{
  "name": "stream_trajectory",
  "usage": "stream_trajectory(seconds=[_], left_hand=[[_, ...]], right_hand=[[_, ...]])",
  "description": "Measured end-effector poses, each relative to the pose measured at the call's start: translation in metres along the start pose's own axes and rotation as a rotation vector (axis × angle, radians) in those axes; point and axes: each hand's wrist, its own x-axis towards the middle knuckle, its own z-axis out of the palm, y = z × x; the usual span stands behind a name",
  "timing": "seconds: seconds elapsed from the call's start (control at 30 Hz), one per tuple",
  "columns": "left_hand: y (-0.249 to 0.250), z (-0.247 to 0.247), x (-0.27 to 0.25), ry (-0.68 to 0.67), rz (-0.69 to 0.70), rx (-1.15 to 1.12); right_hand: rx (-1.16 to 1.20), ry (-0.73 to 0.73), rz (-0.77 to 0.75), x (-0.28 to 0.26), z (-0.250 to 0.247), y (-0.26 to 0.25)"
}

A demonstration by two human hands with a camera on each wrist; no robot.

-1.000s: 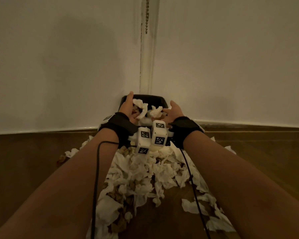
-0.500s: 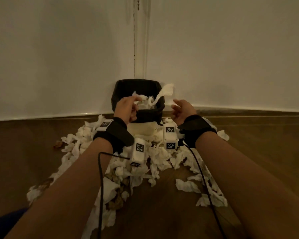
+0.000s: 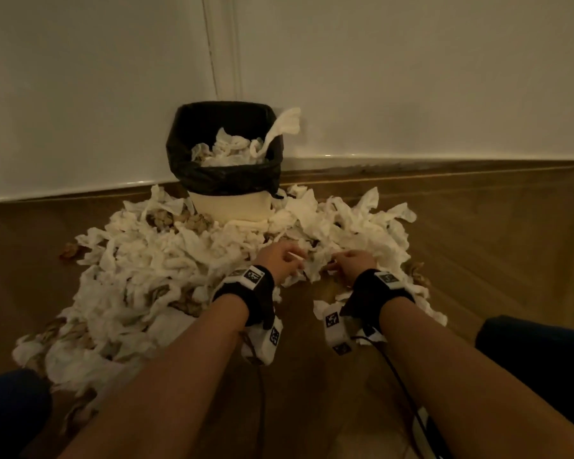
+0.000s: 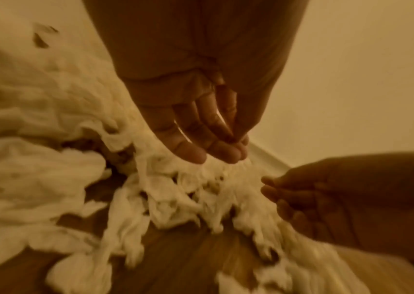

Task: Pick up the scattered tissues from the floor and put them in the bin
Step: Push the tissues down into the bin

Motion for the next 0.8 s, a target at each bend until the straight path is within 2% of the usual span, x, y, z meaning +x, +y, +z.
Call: stream_trajectory(seconds=[0.1,0.2,0.3,0.43,0.53,0.8], left_hand=[[-0.004,0.035,0.004,-0.091,0.089,0.294],[-0.009,0.071,0.006,-0.190,0.207,0.577],[-0.018,0.105,0.004,-0.249,0.311,0.761],[-0.028,0.131,0.000,-0.358,0.413,0.857],[-0.031,0.139,0.003,-0.420,0.333,0.913],[-0.028,0.157,-0.008,-0.321,0.369,1.073]], right_hand=[[-0.101,0.079,0.003,0.005,-0.013,0.026],[-0.097,0.239,0.012,0.005,-0.028,0.042],[-0.113,0.360,0.020,0.003,-0.041,0.049],[-0.073,0.431,-0.015,0.003,-0.053,0.055],[-0.044,0.533,-0.031,0.002,-0.061,0.060],[0.134,0.749,-0.043,0.004,-0.076,0.076]])
